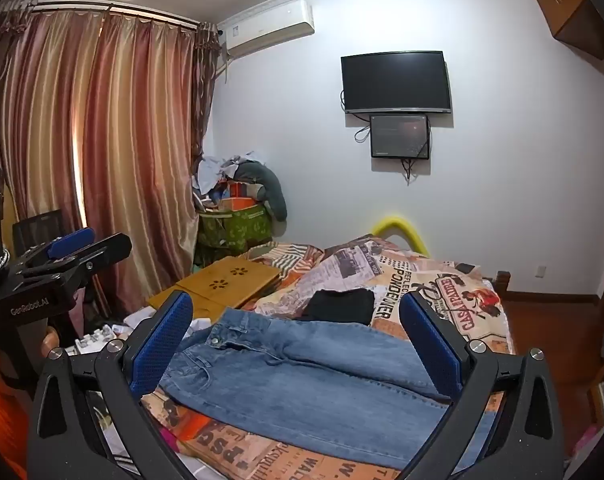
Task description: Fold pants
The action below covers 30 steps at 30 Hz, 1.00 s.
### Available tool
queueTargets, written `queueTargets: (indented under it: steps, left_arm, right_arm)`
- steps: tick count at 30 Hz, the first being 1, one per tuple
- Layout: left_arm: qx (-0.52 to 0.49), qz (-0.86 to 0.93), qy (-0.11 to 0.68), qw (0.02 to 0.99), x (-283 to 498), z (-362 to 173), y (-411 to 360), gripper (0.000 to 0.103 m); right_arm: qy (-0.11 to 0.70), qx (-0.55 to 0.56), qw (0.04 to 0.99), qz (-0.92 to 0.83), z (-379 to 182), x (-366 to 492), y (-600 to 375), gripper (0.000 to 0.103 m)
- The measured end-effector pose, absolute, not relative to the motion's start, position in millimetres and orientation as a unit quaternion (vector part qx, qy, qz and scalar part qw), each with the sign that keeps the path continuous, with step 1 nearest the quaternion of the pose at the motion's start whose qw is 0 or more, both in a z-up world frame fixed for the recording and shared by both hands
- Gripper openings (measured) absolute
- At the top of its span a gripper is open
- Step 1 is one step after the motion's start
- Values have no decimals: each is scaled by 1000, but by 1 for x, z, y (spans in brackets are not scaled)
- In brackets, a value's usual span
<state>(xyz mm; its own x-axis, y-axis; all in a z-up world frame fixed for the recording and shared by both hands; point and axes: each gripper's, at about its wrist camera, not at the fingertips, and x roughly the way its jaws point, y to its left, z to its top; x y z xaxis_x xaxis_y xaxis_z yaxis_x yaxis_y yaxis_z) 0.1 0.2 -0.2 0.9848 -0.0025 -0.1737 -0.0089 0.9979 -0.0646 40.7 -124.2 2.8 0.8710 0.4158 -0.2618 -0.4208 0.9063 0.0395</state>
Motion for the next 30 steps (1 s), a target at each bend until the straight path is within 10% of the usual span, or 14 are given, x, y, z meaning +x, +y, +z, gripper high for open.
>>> queueTargets:
  steps: [30]
  left_arm:
    - [-27,-8,104,994,16,-9,1,103]
  right_arm:
    - [133,-7,968,211,9,47,-132,103]
